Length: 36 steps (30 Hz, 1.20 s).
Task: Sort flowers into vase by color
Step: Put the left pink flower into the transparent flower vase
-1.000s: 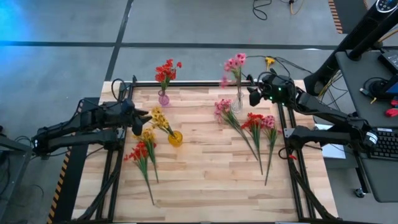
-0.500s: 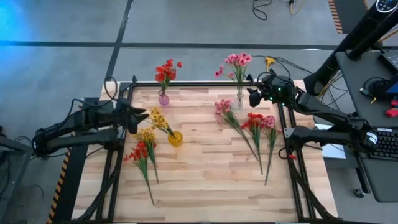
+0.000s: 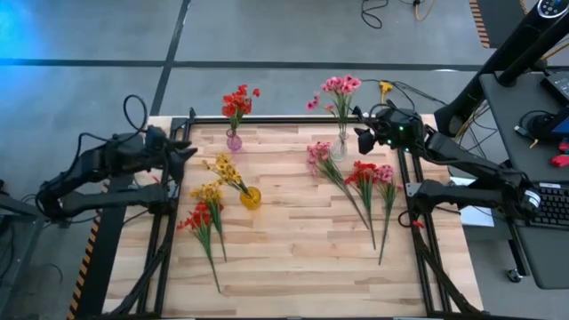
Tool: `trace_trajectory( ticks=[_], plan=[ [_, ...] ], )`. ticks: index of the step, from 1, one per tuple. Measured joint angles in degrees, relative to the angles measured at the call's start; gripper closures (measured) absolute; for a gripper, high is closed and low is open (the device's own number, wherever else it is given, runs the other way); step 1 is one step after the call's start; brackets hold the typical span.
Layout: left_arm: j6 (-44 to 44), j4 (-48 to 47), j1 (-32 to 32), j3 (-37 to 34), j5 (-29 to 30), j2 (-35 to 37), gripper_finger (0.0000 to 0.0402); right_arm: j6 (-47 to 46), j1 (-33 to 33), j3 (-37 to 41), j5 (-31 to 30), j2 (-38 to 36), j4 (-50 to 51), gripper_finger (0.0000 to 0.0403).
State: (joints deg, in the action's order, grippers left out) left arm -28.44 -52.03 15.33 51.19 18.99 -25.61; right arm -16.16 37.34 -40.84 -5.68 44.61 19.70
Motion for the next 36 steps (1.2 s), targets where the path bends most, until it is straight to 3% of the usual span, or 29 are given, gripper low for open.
trace_trajectory(
  ticks=[8,15,26,36],
  plan=[
    [-7.1,-7.3,-0.2,4.4,1.0,-9.3,0.0231,-4.6,-3.7,0.0,8.4,0.8,4.2,0.0168],
    [-23.0,-21.6,-4.6,4.6,0.9,-12.7,0.0231,-8.4,-11.0,0.0,12.2,2.9,7.4,0.0168],
    [-28.5,-11.7,-22.0,5.1,2.5,-18.4,0.0231,-15.7,-20.2,0.0,11.1,3.4,16.3,0.0168],
    [-34.8,-14.4,-32.3,6.8,10.1,-24.3,0.0231,-20.3,-27.6,0.0,6.2,10.3,16.9,0.0172]
  ],
)
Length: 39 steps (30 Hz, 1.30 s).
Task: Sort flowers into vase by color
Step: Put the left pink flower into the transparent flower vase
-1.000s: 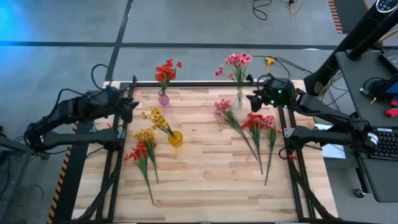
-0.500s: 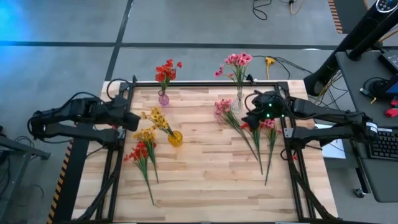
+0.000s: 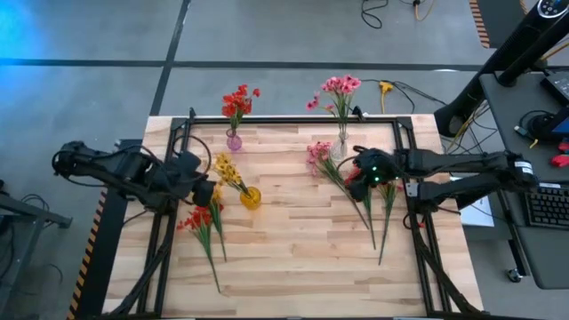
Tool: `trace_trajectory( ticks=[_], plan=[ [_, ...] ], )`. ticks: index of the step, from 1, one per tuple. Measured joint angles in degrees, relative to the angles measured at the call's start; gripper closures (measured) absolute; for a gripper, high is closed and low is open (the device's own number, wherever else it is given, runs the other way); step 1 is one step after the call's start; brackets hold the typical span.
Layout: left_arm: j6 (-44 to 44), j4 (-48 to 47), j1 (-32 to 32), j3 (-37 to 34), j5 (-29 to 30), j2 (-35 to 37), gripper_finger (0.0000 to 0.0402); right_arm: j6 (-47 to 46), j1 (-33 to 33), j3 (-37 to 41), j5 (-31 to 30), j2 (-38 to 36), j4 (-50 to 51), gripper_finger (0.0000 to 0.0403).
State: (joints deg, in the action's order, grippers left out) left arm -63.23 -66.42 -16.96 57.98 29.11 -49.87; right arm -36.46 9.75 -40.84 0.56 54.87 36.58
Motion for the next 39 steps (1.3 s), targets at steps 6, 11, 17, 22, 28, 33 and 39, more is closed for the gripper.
trace_trajectory(
  ticks=[6,11,17,22,28,33,39],
  plan=[
    [-1.0,-4.5,-0.9,2.4,1.3,-1.2,0.0231,0.5,-0.4,-0.8,-2.8,7.3,0.3,0.0173],
    [-2.3,-11.0,-0.9,4.1,5.8,-2.1,0.0231,4.6,-0.4,-5.4,-6.6,14.4,2.1,0.0172],
    [-0.7,-11.4,-0.9,4.2,7.8,-2.8,0.0231,7.6,-0.4,-9.8,-8.1,22.3,4.4,0.0172],
    [1.0,-11.4,-1.0,4.2,7.9,-3.2,0.0231,9.0,-0.4,-11.8,-9.6,28.7,4.7,0.0172],
    [2.6,-11.7,-1.0,4.2,9.2,-3.0,0.0231,11.0,-0.2,-14.0,-16.8,35.2,4.4,0.0172],
    [2.7,-12.2,-1.0,4.2,9.4,-2.8,0.0231,12.7,0.1,-15.9,-17.1,38.8,2.6,0.0172],
    [2.8,-12.3,-1.0,4.2,9.5,-2.8,0.0231,12.5,1.3,-16.7,-17.1,41.6,2.0,0.0172]
  ],
)
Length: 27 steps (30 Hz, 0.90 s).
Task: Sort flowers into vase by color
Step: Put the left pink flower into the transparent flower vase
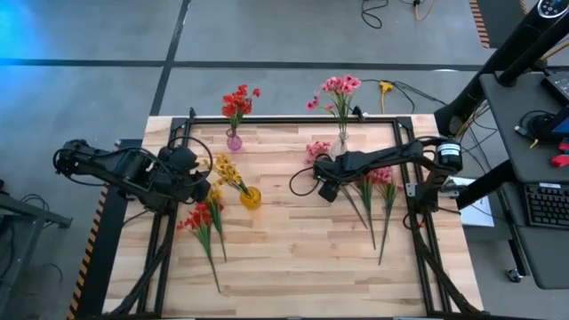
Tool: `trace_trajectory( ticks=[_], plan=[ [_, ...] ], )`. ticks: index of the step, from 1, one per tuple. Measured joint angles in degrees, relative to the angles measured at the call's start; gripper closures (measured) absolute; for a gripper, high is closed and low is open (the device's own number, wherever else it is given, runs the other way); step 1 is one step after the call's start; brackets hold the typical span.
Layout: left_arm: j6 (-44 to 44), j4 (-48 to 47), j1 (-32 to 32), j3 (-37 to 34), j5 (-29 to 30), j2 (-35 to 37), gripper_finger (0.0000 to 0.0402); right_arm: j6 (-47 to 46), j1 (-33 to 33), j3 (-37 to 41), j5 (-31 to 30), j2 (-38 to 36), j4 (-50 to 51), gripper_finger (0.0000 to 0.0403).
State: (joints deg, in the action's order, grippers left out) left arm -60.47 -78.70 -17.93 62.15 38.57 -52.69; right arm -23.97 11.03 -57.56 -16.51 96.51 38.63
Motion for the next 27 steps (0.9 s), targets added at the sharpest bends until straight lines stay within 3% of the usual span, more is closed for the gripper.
trace_trajectory(
  ticks=[5,8,18,27],
  plan=[
    [0.0,0.0,0.0,0.0,0.0,0.0,0.0231,0.6,1.0,0.0,1.2,0.9,-0.3,0.0179],
    [0.1,0.0,0.0,0.0,0.0,-0.1,0.0231,0.6,1.0,0.0,1.9,1.0,-0.6,0.0204],
    [1.1,-0.3,0.0,-0.1,0.1,-0.6,0.0231,0.4,1.0,0.3,2.3,-0.6,-0.8,0.0379],
    [1.5,-0.3,0.0,-0.1,0.0,-0.6,0.0231,-1.1,-1.4,0.0,3.5,-7.7,-1.8,0.0388]
  ],
)
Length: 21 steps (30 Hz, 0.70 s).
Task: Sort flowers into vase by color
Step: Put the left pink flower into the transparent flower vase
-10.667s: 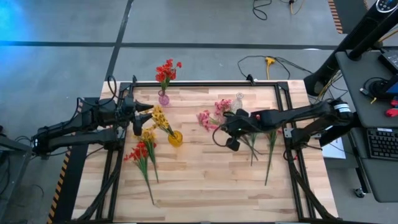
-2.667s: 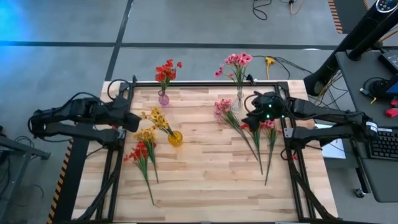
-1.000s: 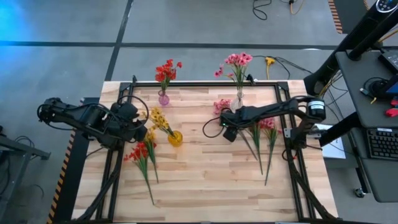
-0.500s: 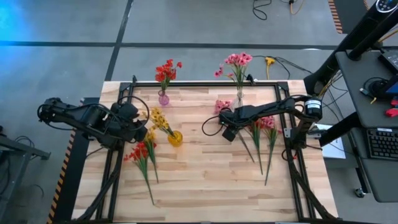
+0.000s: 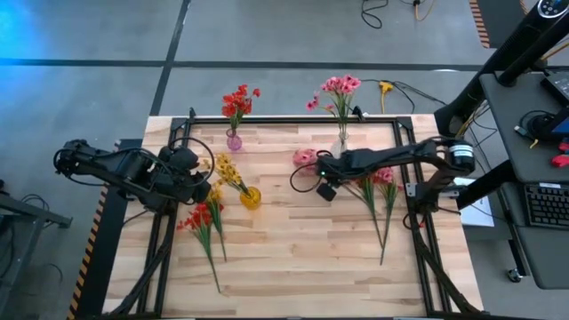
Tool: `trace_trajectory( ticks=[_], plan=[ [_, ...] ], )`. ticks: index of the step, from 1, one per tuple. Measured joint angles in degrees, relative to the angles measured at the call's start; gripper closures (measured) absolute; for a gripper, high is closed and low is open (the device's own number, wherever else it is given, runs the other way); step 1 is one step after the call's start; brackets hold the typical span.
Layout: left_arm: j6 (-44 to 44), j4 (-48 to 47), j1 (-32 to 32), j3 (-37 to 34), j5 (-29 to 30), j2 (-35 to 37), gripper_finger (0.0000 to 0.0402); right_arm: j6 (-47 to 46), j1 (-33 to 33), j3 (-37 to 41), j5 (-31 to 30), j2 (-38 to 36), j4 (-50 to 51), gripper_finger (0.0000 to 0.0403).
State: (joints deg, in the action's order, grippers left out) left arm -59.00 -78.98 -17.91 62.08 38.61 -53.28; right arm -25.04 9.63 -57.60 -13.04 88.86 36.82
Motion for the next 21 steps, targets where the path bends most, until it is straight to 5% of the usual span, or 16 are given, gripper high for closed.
trace_trajectory(
  ticks=[8,21],
  plan=[
    [0.0,0.0,0.0,0.0,0.0,-0.1,0.0231,3.4,-1.9,0.8,4.0,-13.5,-11.4,0.0389],
    [0.0,0.1,0.0,0.0,0.0,-0.1,0.0231,19.5,-1.6,11.3,9.0,-23.6,-56.3,0.039]
  ],
)
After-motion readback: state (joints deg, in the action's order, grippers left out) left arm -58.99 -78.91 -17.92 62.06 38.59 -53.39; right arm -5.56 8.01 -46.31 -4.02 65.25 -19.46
